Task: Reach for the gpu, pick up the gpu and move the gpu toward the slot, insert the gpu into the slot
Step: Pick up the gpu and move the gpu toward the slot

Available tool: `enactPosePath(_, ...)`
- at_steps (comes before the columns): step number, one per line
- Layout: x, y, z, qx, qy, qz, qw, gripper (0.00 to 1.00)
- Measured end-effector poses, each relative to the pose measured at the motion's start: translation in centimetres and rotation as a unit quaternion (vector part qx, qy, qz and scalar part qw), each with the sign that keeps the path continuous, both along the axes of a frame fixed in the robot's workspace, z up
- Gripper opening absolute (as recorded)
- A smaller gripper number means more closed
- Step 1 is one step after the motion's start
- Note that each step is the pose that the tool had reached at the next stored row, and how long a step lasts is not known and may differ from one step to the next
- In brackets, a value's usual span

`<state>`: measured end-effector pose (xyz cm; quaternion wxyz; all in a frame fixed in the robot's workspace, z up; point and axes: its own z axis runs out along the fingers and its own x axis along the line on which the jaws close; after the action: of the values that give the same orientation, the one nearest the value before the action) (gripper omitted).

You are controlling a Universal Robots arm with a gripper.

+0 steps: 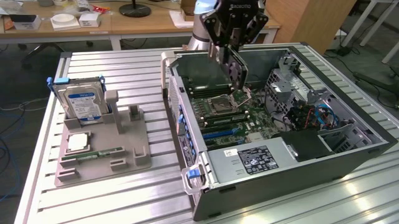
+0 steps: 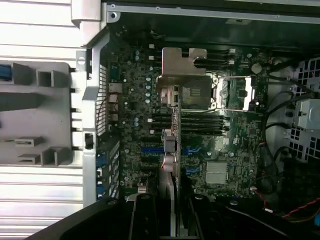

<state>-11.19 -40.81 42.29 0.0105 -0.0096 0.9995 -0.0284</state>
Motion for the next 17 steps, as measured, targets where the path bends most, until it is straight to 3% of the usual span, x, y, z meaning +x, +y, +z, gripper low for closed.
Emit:
enactPosePath(12,4.4,0.0,-0.33,0.0006,0.0,0.006,1.0,0.29)
enactPosePath(17,5.6,0.0,-0.45,0.0009,0.0,0.007,1.0,0.29)
